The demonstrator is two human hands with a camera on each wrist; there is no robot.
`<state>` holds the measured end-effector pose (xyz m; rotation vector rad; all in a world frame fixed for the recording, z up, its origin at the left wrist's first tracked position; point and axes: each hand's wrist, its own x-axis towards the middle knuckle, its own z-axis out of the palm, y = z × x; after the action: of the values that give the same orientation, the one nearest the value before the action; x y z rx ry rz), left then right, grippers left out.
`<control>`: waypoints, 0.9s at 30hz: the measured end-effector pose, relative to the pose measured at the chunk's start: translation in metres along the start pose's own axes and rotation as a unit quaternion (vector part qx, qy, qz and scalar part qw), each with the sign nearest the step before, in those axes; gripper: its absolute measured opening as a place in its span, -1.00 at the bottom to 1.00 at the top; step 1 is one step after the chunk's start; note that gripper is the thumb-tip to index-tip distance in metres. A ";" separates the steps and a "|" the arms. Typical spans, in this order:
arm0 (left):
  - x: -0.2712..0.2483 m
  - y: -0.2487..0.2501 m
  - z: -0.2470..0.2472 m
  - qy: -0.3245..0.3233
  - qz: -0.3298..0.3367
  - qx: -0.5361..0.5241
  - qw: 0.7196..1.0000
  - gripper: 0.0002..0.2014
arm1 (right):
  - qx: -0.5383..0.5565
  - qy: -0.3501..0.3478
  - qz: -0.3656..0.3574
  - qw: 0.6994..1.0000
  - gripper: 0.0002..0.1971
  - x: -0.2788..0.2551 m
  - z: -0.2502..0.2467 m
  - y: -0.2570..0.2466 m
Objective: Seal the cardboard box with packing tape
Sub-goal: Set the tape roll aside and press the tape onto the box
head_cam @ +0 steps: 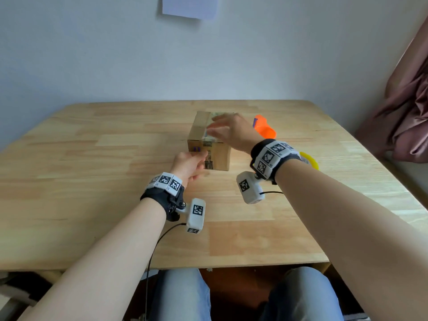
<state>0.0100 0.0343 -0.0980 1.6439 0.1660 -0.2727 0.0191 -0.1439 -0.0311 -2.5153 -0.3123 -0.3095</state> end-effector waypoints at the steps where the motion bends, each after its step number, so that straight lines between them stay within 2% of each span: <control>1: 0.001 -0.001 -0.001 0.000 0.003 0.001 1.000 -0.84 | -0.004 -0.024 0.007 1.000 -0.44 0.003 0.007 -0.003; 3: 0.002 -0.003 -0.001 0.003 0.010 0.001 1.000 -0.85 | -0.008 -0.040 0.004 0.999 -0.49 0.006 0.018 -0.001; 5: 0.004 -0.004 -0.003 0.009 0.017 -0.001 1.000 -0.82 | 0.013 -0.028 0.003 1.000 -0.61 0.008 0.027 0.005; 8: 0.006 -0.004 -0.003 0.008 0.030 0.010 0.999 -0.79 | 0.043 0.002 0.017 0.999 -0.67 0.009 0.032 0.012; 11: 0.008 -0.007 -0.003 0.012 0.037 0.012 0.999 -0.84 | 0.047 0.025 0.033 0.998 -0.63 0.012 0.039 0.017; 15: 0.010 -0.010 0.000 0.025 0.049 0.015 0.998 -0.87 | 0.030 0.054 0.051 0.997 -0.39 0.011 0.048 0.022; 18: 0.012 -0.011 0.000 0.031 0.050 0.014 0.998 -0.84 | 0.022 0.059 0.053 0.997 -0.32 0.012 0.051 0.025; 23: 0.015 -0.009 -0.002 0.029 0.034 0.000 0.999 -0.90 | -0.002 0.066 0.044 0.997 -0.32 0.007 0.051 0.023; 27: 0.018 -0.006 -0.006 0.019 -0.016 -0.015 1.000 -0.82 | -0.013 0.064 0.047 0.997 -0.46 0.003 0.048 0.018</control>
<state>0.0255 0.0395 -0.1086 1.6184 0.2233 -0.2625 0.0346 -0.1307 -0.0779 -2.5129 -0.1399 -0.4385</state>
